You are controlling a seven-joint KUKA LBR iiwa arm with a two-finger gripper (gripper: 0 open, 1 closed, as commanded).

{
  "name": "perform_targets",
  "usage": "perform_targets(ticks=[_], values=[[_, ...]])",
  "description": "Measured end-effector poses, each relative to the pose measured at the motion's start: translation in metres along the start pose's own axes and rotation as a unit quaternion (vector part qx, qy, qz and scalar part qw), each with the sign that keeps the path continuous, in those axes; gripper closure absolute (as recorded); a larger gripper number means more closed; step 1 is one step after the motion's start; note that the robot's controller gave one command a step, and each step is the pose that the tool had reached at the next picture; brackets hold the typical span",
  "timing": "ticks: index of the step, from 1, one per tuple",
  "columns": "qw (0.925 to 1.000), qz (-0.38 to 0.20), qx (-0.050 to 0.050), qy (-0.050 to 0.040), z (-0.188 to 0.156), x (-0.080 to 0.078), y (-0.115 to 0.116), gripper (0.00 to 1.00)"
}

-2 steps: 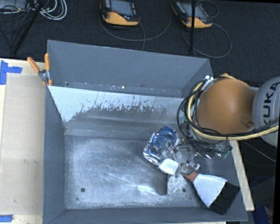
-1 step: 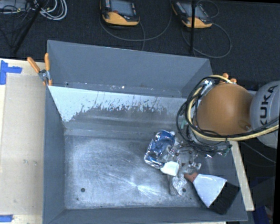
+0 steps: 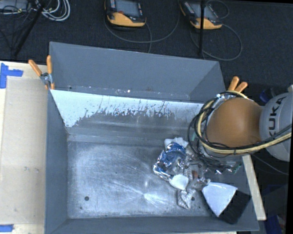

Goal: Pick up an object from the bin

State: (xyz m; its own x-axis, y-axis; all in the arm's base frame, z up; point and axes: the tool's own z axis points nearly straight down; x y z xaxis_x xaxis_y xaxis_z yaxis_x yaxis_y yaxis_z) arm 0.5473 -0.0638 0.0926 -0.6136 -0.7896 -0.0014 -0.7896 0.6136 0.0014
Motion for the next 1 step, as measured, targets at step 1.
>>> perform_targets(ticks=[1], values=[[0.9998,-0.021,-0.004,0.0024,-0.0275,-0.0014,-0.0038,1.00]])
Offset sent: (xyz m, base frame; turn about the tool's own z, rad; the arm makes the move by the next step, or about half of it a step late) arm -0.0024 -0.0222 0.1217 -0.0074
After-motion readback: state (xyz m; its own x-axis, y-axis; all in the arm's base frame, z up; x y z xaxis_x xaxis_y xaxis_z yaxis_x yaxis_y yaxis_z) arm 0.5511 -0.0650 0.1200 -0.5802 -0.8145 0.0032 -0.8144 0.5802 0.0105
